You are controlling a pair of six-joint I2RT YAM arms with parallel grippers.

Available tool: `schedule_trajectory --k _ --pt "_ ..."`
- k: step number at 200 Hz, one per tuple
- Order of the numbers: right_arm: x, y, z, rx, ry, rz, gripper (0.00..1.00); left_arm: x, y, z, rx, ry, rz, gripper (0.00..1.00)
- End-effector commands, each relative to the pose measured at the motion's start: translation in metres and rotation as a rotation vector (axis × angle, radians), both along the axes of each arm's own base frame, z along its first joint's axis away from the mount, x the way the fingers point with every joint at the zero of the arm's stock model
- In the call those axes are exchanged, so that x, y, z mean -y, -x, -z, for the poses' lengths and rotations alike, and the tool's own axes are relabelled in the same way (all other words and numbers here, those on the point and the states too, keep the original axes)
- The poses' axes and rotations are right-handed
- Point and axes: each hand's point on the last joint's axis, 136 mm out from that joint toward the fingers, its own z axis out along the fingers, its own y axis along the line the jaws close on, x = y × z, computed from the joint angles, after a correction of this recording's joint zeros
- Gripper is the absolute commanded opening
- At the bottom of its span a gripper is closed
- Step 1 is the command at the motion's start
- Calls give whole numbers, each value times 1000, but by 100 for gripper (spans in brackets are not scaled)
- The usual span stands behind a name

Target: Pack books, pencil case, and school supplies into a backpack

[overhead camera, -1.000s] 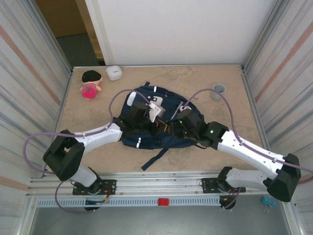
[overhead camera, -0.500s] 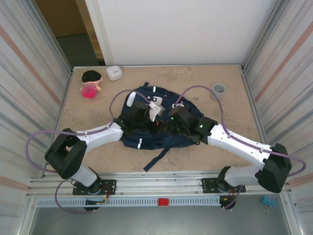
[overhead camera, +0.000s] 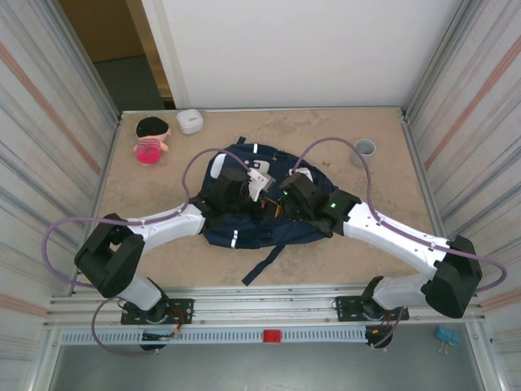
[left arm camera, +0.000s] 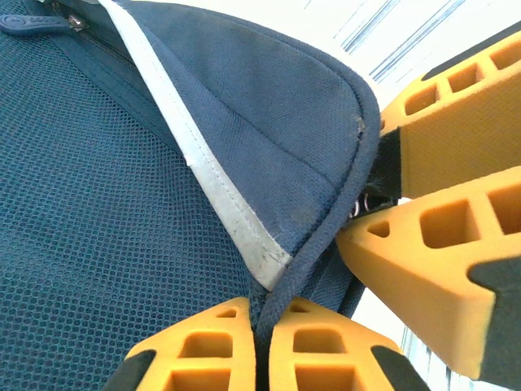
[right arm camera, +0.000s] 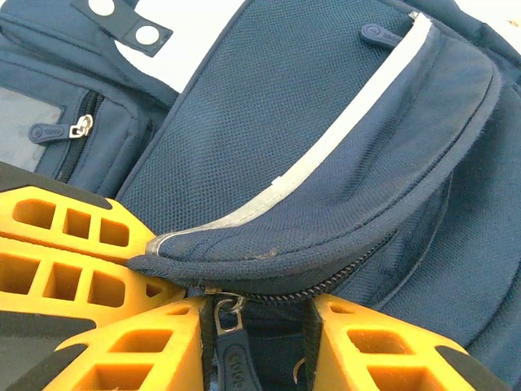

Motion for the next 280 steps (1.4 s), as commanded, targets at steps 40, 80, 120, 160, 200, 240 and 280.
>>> schedule_trajectory --k 40,80,120,160,200,240,280 --pt "17 -7 5 -16 115 37 30 6 5 -27 18 74 29 0" --pt "27 -7 -5 16 158 56 25 6 5 -27 21 70 29 0" --pt "31 -6 3 -40 172 73 25 6 4 -29 25 76 28 0" --pt "17 -1 7 -118 92 19 25 6 5 -28 24 71 28 0" --pt "13 5 0 -184 11 38 34 4 6 -29 30 71 27 0" --pt "9 9 -3 -139 80 4 39 3 6 -29 31 72 24 0" --pt "-1 8 -2 -103 77 -43 43 5 7 -31 29 85 31 0"
